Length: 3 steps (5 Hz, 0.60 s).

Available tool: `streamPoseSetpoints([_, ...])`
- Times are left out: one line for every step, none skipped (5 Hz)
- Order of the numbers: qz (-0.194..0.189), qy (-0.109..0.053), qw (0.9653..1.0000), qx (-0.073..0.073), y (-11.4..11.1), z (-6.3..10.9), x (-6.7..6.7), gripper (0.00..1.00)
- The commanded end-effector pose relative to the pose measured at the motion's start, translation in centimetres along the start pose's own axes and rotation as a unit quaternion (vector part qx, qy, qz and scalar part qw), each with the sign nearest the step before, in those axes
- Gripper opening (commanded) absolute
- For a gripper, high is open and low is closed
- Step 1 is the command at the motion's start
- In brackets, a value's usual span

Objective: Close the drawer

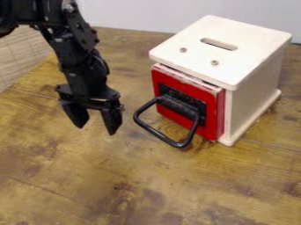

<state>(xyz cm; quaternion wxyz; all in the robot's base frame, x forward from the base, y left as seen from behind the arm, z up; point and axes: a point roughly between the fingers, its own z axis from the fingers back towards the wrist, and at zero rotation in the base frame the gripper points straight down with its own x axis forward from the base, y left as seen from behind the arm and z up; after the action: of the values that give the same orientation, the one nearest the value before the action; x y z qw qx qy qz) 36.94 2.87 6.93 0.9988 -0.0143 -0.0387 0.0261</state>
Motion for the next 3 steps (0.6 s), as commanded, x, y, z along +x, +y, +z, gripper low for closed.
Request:
streamPoseSetpoints([0.002, -0.050, 0.9988, -0.002, -0.13, 3.23, 0.69, 1.00])
streamPoseSetpoints([0.005, -0.052, 0.9986, -0.004, -0.09, 3.40, 0.70, 1.00])
streamPoseSetpoints([0.007, -0.055, 0.9985, -0.007, -0.07, 3.54, 0.67, 1.00])
